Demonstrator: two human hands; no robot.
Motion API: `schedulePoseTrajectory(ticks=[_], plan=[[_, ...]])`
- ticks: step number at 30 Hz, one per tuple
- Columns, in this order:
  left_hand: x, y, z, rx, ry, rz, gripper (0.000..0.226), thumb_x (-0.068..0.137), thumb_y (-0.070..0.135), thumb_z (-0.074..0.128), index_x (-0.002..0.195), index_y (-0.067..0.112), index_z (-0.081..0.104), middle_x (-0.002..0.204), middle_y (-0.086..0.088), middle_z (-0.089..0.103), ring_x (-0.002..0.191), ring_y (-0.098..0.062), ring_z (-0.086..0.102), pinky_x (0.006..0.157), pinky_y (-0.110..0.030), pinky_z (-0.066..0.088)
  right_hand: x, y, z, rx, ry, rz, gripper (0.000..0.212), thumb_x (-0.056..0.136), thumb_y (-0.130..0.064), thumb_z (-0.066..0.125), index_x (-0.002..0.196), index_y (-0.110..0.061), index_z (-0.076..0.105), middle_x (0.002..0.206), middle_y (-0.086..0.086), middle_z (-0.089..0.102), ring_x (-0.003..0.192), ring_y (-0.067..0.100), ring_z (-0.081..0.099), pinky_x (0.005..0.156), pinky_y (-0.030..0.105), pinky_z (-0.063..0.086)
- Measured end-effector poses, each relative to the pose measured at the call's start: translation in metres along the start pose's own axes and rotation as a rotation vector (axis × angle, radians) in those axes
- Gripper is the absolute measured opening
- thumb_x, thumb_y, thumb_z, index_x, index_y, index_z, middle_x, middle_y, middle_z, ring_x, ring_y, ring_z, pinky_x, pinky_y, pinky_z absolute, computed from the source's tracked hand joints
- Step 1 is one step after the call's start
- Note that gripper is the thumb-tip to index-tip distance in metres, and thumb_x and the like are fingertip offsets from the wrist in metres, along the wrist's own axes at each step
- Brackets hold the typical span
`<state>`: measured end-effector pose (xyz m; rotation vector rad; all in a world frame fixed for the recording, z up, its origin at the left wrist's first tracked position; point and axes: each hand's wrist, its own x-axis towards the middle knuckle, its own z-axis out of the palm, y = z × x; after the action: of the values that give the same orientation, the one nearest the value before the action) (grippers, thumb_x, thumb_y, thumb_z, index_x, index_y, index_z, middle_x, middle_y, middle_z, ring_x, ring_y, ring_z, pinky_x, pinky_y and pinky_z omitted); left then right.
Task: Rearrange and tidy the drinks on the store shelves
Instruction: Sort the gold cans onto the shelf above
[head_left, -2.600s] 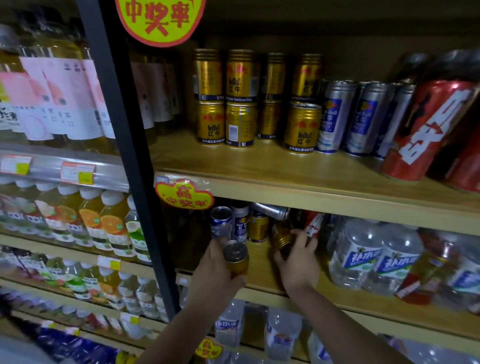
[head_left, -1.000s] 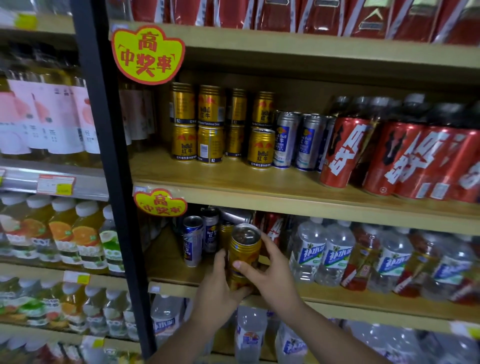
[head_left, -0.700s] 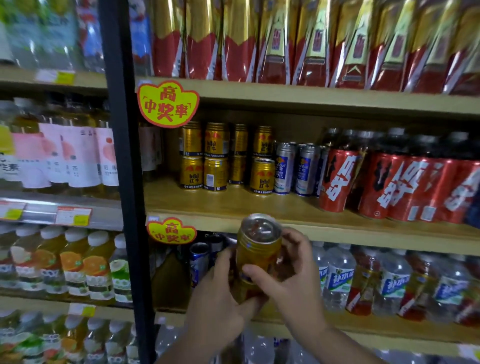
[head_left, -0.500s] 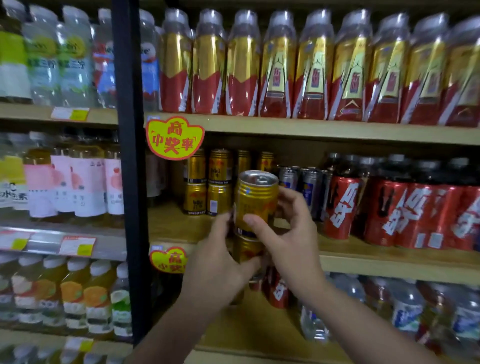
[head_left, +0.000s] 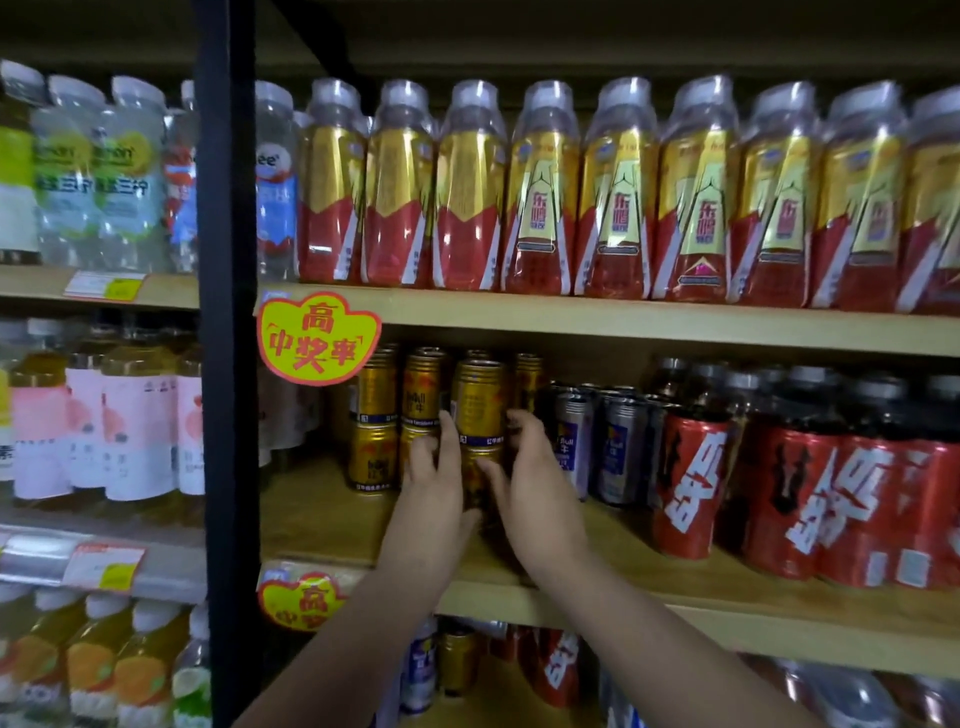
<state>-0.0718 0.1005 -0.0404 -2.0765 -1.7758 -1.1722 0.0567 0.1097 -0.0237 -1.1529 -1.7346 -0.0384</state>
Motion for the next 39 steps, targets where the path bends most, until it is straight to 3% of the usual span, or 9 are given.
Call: schedulePoseTrajectory(ticks=[3,8,13,19,22,25,27,33,39], plan=[[0.008,0.004,0.000,0.103,-0.005,-0.013,0.111,0.088,0.018,0.074,0.159,0.022,-0.012,0.154,-0.005,0.029,0.115,-0.018,0.062,0.088,-0.026,0.053,0.006,0.003,0.006,-0.182,-0.018,-0.052,0.048,0.099,-0.025,0.060,0.136,-0.029,0.030,0.133,0.001,0.057,0.095,0.018,0.068,0.073,0.037,0.060],[0.017,0.001,0.007,0.246,-0.062,-0.024,0.083,0.094,0.002,0.058,0.160,0.014,0.009,0.152,-0.009,0.040,0.114,-0.022,0.063,0.085,-0.032,0.056,0.010,0.006,0.013,-0.422,-0.132,-0.055,0.065,0.090,0.003,0.059,0.144,-0.022,0.033,0.138,0.008,0.050,0.092,0.027,0.069,0.066,0.034,0.054],[0.003,0.004,-0.003,0.225,-0.053,-0.016,0.048,0.097,0.014,0.053,0.144,0.022,0.047,0.127,-0.001,0.061,0.105,-0.023,0.065,0.075,-0.035,0.053,0.003,-0.007,0.003,-0.496,-0.209,-0.055,0.060,0.093,-0.004,0.056,0.148,-0.021,0.039,0.139,0.007,0.051,0.104,0.033,0.067,0.077,0.042,0.054],[-0.087,-0.018,-0.003,0.039,0.386,0.307,0.021,0.088,0.016,0.053,0.105,0.021,0.065,0.103,0.003,0.063,0.095,-0.023,0.053,0.078,-0.038,0.041,-0.071,-0.004,-0.011,-0.413,0.035,-0.387,0.045,0.085,-0.021,0.063,0.130,-0.021,0.060,0.107,-0.002,0.065,0.096,0.023,0.056,0.072,0.037,0.050],[-0.156,-0.044,0.029,0.073,0.204,0.335,0.014,0.083,0.019,0.054,0.094,0.021,0.061,0.098,0.001,0.060,0.087,-0.026,0.054,0.074,-0.040,0.038,-0.152,0.022,0.010,-0.319,0.024,-0.456,0.028,0.090,-0.025,0.058,0.118,-0.024,0.060,0.101,-0.005,0.061,0.091,0.023,0.051,0.076,0.039,0.041],[-0.192,-0.063,0.064,0.204,-0.242,0.165,0.039,0.086,0.024,0.050,0.123,0.026,0.061,0.123,0.003,0.058,0.111,-0.026,0.057,0.089,-0.040,0.043,-0.212,0.055,0.044,-0.238,-0.164,-0.248,0.027,0.092,-0.023,0.055,0.118,-0.024,0.061,0.104,-0.005,0.062,0.095,0.022,0.056,0.081,0.034,0.045],[-0.202,-0.074,0.084,0.242,-0.420,0.109,0.059,0.094,0.025,0.042,0.152,0.029,0.033,0.153,0.006,0.036,0.134,-0.020,0.040,0.107,-0.034,0.034,-0.231,0.072,0.064,-0.145,-0.221,-0.016,0.035,0.091,-0.017,0.060,0.126,-0.021,0.059,0.113,-0.005,0.062,0.106,0.021,0.058,0.089,0.028,0.045],[-0.169,-0.068,0.122,0.236,-0.510,0.039,0.098,0.090,0.009,0.058,0.160,0.021,-0.008,0.167,0.007,-0.018,0.138,-0.027,0.039,0.104,-0.044,0.044,-0.174,0.094,0.103,0.313,-0.058,0.529,0.068,0.093,-0.011,0.068,0.151,-0.005,0.033,0.147,0.012,0.046,0.136,0.026,0.046,0.115,0.045,0.040],[-0.144,-0.060,0.138,0.266,-0.595,-0.089,0.106,0.087,-0.001,0.060,0.159,0.022,-0.016,0.165,0.007,-0.023,0.130,-0.028,0.051,0.091,-0.047,0.055,-0.157,0.101,0.128,0.577,-0.008,0.689,0.066,0.095,-0.011,0.069,0.151,-0.014,0.035,0.132,-0.007,0.057,0.129,0.021,0.055,0.113,0.039,0.044]])
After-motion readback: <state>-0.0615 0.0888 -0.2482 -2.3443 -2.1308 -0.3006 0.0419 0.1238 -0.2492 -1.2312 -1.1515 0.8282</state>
